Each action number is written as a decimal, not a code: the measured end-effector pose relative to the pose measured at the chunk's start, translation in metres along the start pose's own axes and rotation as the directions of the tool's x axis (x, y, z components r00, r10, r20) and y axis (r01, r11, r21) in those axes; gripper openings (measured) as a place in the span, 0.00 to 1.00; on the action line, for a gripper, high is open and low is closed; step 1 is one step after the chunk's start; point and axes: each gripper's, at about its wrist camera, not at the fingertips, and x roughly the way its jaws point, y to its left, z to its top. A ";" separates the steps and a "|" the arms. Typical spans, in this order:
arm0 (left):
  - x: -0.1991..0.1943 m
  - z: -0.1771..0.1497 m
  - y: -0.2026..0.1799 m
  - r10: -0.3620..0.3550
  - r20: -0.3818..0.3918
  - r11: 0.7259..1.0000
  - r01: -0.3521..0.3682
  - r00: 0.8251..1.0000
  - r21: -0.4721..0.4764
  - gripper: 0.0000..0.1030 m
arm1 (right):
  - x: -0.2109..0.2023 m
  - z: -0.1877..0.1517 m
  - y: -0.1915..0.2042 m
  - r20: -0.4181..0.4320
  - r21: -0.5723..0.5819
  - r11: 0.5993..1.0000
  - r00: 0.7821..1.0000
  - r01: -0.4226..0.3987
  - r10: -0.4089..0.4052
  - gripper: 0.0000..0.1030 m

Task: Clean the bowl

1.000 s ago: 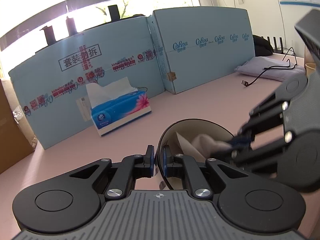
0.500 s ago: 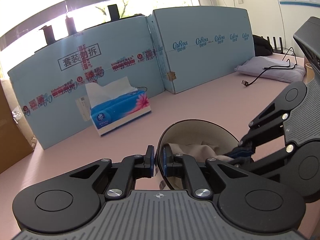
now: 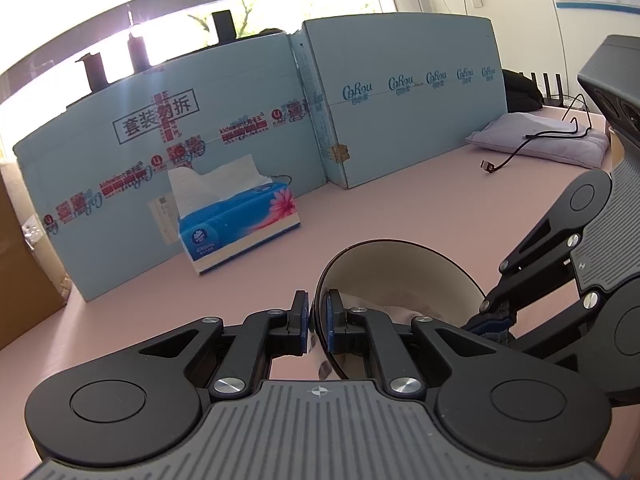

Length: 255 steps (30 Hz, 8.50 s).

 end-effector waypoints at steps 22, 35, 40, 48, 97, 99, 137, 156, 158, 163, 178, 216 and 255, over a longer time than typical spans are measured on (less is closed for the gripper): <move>0.000 -0.001 -0.002 0.001 0.006 1.000 -0.001 1.000 0.011 0.11 | -0.006 0.005 -0.015 0.104 0.053 0.992 0.987 0.116 -0.121 0.09; 0.000 0.000 -0.001 0.000 0.007 1.000 0.000 1.000 0.008 0.11 | -0.025 0.002 0.001 0.164 0.008 0.992 0.979 0.123 -0.122 0.35; 0.000 -0.001 -0.001 -0.002 0.008 1.000 0.002 1.000 0.006 0.11 | -0.013 0.004 0.008 0.157 -0.006 0.995 0.982 0.103 -0.100 0.35; 0.001 -0.002 0.000 -0.004 0.009 1.000 0.004 1.000 0.002 0.11 | 0.001 0.000 0.008 0.090 -0.009 0.998 0.994 0.066 -0.065 0.07; -0.001 -0.003 0.004 -0.010 0.031 0.994 0.013 0.999 -0.105 0.20 | 0.007 -0.004 -0.004 0.078 -0.026 0.981 0.979 0.193 -0.191 0.05; -0.005 -0.005 0.003 0.000 0.022 0.990 0.003 1.000 -0.142 0.30 | 0.007 -0.006 -0.004 0.087 0.003 0.982 0.978 0.190 -0.190 0.05; 0.013 0.012 -0.022 0.000 -0.018 0.996 0.002 1.000 0.084 0.09 | -0.003 -0.015 0.005 0.075 0.003 0.998 0.995 0.063 -0.063 0.06; 0.015 0.012 -0.022 -0.012 -0.004 0.996 0.012 1.000 0.094 0.09 | 0.001 -0.010 -0.005 0.165 -0.056 0.955 0.946 0.291 -0.279 0.05; 0.015 0.012 -0.021 -0.011 -0.006 0.996 0.012 1.000 0.094 0.09 | -0.002 -0.007 -0.008 0.182 -0.030 0.960 0.946 0.279 -0.269 0.05; 0.017 0.012 -0.021 -0.010 -0.005 0.995 0.010 1.000 0.094 0.09 | -0.008 0.002 -0.020 0.234 0.069 0.978 0.949 0.198 -0.209 0.05; 0.018 0.012 -0.020 -0.019 0.001 0.996 0.019 1.000 0.083 0.09 | -0.004 0.003 -0.024 0.146 0.071 0.979 0.969 0.192 -0.201 0.05; 0.000 -0.010 -0.019 0.071 -0.075 0.978 -0.084 0.995 -0.193 0.14 | -0.014 -0.014 0.010 0.111 0.037 0.987 0.980 0.159 -0.162 0.09; -0.012 0.006 -0.011 0.061 -0.002 0.994 -0.060 0.998 0.095 0.11 | 0.000 -0.002 0.031 0.088 -0.202 0.951 0.971 0.235 -0.221 0.06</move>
